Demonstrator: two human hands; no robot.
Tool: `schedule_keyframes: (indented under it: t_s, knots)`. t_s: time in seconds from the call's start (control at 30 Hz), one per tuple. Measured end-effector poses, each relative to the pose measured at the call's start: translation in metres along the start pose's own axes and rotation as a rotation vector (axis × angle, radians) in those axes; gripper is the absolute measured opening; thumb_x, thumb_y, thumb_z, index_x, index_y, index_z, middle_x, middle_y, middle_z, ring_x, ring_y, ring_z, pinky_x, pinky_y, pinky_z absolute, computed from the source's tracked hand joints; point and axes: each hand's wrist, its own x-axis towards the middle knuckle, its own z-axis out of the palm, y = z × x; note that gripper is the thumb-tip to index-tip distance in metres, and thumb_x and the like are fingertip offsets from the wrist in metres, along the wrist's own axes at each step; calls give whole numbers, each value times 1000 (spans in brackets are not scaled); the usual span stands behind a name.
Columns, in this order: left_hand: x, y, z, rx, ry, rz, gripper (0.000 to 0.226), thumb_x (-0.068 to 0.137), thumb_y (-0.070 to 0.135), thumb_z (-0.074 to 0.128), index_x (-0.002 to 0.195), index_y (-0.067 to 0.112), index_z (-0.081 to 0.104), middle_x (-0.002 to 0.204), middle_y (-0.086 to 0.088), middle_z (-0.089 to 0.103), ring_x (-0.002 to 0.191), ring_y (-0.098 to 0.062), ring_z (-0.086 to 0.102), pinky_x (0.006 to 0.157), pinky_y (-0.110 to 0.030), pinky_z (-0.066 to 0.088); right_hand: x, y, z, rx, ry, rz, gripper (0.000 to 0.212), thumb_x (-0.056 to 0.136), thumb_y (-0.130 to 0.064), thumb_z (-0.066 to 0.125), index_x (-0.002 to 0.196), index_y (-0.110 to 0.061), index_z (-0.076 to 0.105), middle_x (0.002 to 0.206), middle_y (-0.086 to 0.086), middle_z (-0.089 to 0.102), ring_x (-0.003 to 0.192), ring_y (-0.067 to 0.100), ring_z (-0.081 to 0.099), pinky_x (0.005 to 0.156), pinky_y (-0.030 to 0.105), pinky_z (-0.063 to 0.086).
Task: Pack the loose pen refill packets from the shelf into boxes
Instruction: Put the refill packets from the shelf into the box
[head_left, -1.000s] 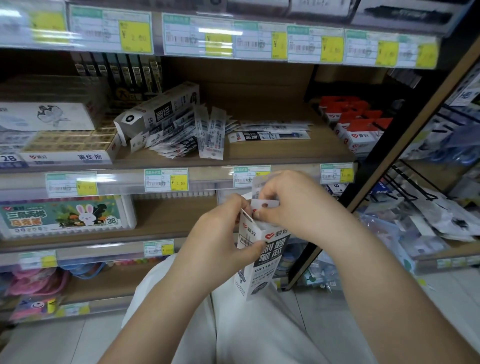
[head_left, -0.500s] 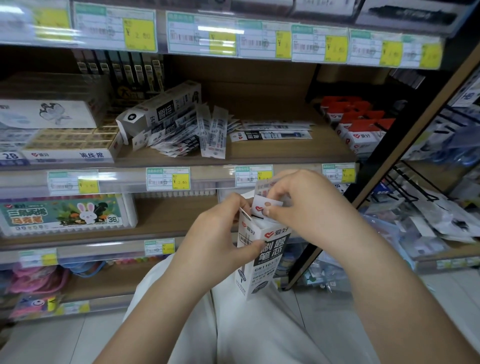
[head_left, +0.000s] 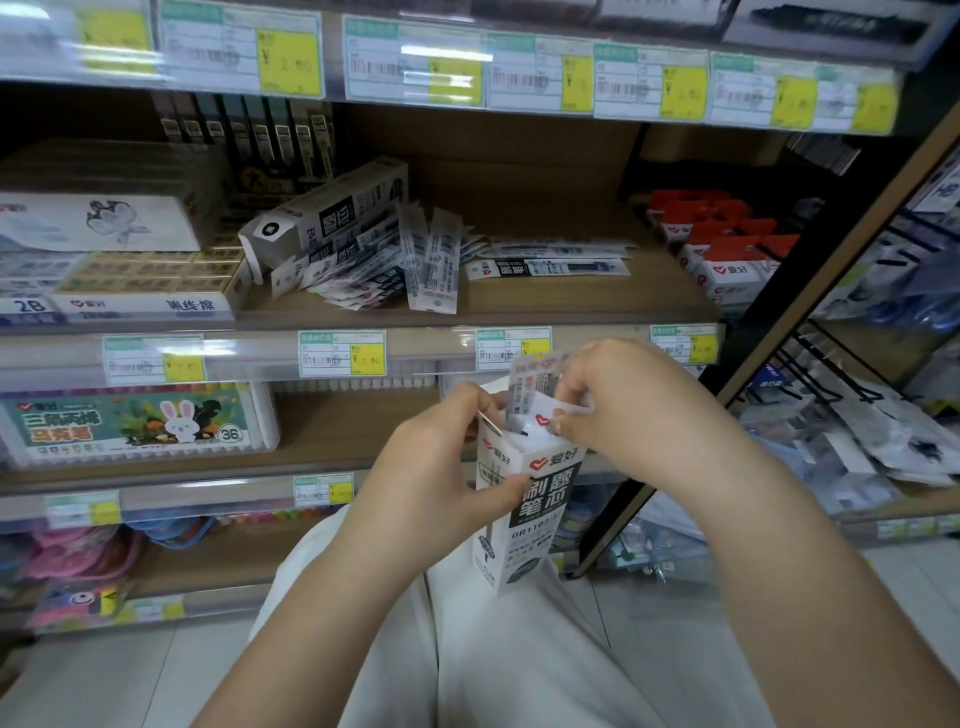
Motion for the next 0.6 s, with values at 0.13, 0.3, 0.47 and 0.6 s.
schedule_keyframes:
  t_s: [0.13,0.3,0.47,0.6]
  knots:
    - [1,0,2,-6,-7,0,41,62,35,74,83,35,39,90,11,65,85,-8,62,73,-38,51,0,1,5,-22,37,-93,17,86,-31,61,81,-17,69,100,-1,63,98,18,55,79,26,46]
    - [1,3,2,-8,-18,13,38,63,37,72,84,33,40,84,9,65,80,-11,62,68,-39,51,-2,-5,6,37,1,-197,16,87,-28,60,89,-15,69,91,2,65,93,21,60,78,24,45]
    - [0,2,0,-6,-5,6,38,62,38,71,82,38,39,86,13,64,81,-8,62,69,-38,52,-5,-6,-9,167,-31,-119,12,86,-32,62,86,-23,71,115,-5,63,106,19,58,90,32,47]
    - [0,3,0,-10,-20,-13,41,63,37,74,85,35,40,89,14,65,85,-6,63,71,-37,53,-5,1,-7,172,79,-192,12,84,-22,64,85,-12,70,95,4,67,93,24,62,81,30,48]
